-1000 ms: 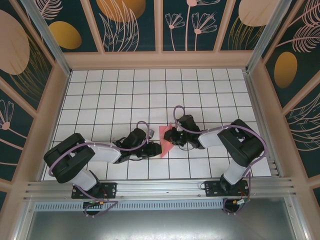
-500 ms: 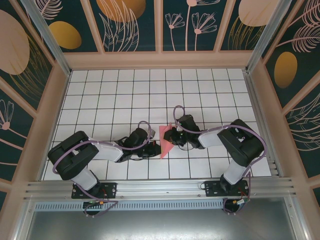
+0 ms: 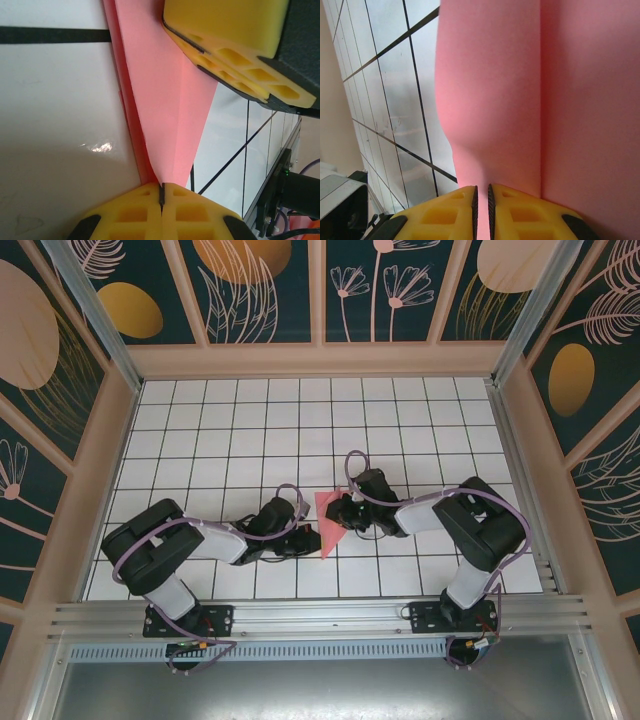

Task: Fold a paper plane with a square sheet of paper (pick it up from the middle)
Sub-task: Fourth fold the wing at the center of the table.

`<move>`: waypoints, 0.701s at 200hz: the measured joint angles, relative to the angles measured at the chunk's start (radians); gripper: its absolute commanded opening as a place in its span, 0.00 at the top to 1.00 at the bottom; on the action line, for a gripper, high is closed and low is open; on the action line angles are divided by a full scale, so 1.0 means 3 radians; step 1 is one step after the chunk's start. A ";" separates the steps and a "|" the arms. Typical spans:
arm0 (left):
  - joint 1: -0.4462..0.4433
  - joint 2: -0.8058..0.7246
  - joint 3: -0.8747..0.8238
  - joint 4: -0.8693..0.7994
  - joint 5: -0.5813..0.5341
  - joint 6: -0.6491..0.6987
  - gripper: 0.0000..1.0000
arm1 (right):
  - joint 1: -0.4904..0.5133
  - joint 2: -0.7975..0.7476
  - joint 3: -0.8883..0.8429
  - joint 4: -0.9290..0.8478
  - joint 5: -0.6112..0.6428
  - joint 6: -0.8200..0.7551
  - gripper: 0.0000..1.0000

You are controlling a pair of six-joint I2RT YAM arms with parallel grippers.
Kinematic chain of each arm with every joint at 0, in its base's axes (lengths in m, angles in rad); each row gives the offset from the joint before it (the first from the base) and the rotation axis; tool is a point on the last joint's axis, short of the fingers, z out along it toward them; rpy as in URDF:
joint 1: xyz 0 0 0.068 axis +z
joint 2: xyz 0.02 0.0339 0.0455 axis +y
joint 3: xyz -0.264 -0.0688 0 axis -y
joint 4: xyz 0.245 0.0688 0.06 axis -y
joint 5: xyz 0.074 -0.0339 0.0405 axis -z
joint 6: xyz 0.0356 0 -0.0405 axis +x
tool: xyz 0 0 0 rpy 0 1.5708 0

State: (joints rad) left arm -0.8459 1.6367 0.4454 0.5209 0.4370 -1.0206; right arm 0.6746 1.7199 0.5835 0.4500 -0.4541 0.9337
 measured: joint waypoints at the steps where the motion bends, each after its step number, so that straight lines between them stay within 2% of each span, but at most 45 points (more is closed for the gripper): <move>1: 0.0000 0.0000 0.0000 -0.0004 0.0000 0.0000 0.95 | 0.0000 -0.0001 0.0001 0.0000 0.0000 0.0000 0.82; 45: -0.0001 -0.0085 0.0022 -0.0182 0.0010 0.0085 0.85 | 0.0011 0.0003 0.0010 -0.0003 0.0013 0.0001 0.82; 70: -0.0038 -0.0437 -0.0104 -0.0559 -0.0014 0.0092 0.76 | 0.0027 0.0003 0.0010 -0.0003 0.0048 0.0029 0.83; 89: -0.0048 -0.0871 -0.0177 -0.0926 -0.0131 0.0072 0.75 | 0.0038 0.0001 0.0009 0.0011 0.0075 0.0081 0.83; 109: -0.0047 -0.1247 -0.0154 -0.1057 -0.0287 0.0038 0.77 | 0.0067 -0.0006 -0.0029 0.0085 0.0151 0.0169 0.83; 140: -0.0047 -0.1340 0.0013 -0.0975 -0.0444 -0.0071 0.78 | 0.0128 -0.0039 -0.0102 0.0201 0.0327 0.0327 0.83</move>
State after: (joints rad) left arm -0.8600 1.2346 0.4492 0.2283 0.3038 -1.0420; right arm 0.7132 1.7081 0.5529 0.5102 -0.3561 1.0317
